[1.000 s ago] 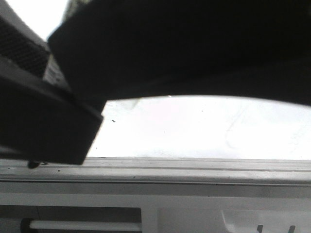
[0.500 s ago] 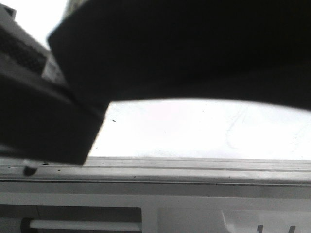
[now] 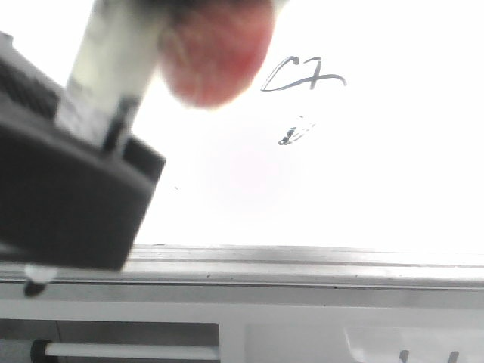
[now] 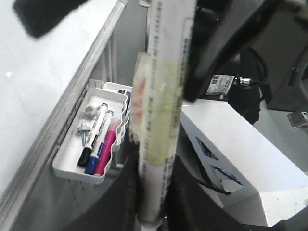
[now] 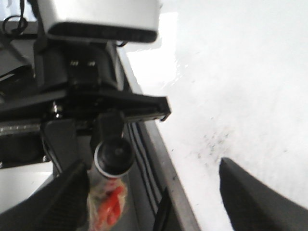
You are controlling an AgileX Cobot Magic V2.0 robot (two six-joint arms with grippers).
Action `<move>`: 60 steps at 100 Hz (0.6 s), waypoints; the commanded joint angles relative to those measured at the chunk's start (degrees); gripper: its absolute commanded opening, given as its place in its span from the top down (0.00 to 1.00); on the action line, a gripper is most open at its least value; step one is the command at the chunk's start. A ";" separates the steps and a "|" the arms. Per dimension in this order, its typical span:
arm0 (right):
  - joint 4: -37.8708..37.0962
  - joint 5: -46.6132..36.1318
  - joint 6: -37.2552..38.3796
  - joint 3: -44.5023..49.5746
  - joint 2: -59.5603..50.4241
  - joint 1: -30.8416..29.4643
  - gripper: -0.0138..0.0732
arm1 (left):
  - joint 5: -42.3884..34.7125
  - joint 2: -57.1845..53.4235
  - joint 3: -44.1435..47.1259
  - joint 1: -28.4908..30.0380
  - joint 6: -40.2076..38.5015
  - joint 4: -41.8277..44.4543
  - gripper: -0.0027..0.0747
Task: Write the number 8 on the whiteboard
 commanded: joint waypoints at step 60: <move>2.33 -20.73 0.49 -2.09 -18.48 0.00 0.91 | -23.35 7.42 -0.67 -0.22 -0.56 -26.71 0.99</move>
